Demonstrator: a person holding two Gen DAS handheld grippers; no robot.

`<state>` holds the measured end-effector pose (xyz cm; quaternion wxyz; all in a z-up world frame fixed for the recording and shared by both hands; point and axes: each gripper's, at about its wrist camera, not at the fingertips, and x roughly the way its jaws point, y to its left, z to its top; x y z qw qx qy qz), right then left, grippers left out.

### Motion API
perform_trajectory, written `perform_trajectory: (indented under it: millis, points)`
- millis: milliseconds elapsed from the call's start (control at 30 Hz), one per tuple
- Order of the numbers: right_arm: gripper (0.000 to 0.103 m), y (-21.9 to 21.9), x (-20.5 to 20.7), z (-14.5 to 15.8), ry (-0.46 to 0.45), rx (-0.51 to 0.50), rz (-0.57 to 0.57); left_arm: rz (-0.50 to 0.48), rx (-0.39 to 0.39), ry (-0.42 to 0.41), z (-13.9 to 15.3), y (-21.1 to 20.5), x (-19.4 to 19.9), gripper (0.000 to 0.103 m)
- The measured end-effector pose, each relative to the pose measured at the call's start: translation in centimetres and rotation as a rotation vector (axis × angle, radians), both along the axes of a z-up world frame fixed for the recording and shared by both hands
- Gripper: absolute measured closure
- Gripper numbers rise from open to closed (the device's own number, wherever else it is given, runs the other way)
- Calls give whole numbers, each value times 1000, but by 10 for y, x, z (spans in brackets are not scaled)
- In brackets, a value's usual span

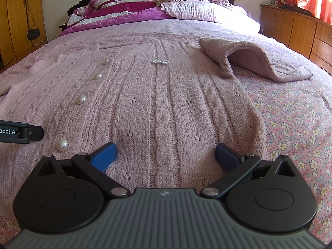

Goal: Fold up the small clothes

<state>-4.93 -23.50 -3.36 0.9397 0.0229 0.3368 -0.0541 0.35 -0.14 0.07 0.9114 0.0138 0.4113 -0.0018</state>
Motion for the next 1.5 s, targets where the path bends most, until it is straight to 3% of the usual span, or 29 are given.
perform_trajectory:
  millis: [1500]
  points:
    - [0,-1,-1,-2,-7,-15,-2,-12,-17,-18,-1,4,1,0]
